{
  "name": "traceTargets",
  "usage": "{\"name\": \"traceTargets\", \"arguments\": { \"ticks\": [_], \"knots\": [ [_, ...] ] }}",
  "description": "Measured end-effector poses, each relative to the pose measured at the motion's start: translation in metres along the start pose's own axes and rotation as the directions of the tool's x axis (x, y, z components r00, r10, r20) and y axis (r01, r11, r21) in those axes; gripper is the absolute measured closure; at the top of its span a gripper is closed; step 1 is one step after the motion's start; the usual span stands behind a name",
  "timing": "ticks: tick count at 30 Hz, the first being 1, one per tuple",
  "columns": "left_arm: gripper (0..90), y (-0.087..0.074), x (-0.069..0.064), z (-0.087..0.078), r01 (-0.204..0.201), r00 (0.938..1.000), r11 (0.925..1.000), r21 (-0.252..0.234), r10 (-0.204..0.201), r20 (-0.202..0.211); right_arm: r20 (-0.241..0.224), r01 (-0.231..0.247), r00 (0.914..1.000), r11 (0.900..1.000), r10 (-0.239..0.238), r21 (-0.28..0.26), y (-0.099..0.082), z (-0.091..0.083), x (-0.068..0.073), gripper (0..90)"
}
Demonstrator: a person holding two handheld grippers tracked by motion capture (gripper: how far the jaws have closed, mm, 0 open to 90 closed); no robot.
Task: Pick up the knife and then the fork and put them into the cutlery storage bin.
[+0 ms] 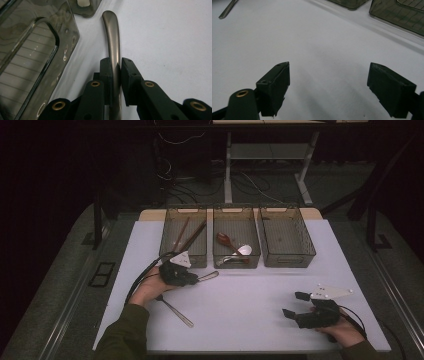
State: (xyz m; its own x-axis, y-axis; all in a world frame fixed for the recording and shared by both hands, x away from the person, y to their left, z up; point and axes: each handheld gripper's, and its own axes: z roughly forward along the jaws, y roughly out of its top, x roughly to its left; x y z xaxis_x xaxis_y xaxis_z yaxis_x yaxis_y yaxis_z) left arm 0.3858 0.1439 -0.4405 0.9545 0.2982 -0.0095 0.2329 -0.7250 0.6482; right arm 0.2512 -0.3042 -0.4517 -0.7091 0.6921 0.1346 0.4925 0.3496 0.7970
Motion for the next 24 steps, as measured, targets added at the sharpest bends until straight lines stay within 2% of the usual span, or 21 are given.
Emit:
{"name": "traceTargets", "arguments": {
  "ticks": [11, 19, 24],
  "knots": [
    [79.1, 0.022, -0.005, 0.008, -0.06, 0.998, 0.9981, 0.01, 0.06, 0.021, 0.002, -0.001, 1.0, 1.0, 0.001, -0.001, 0.0, 0.0, -0.001, 18.0],
    [79.1, 0.042, -0.015, 0.012, -0.092, 0.9944, 0.9954, -0.026, 0.094, 0.049, -0.004, -0.016, 0.9999, 0.9998, 0.016, -0.01, 0.0, -0.001, -0.002, 18.0],
    [79.1, 0.054, -0.023, 0.013, -0.102, 0.9905, 0.9928, -0.062, 0.107, 0.087, -0.012, -0.039, 0.9992, 0.9987, 0.038, -0.034, 0.002, -0.002, -0.003, 18.0]
  ]
}}
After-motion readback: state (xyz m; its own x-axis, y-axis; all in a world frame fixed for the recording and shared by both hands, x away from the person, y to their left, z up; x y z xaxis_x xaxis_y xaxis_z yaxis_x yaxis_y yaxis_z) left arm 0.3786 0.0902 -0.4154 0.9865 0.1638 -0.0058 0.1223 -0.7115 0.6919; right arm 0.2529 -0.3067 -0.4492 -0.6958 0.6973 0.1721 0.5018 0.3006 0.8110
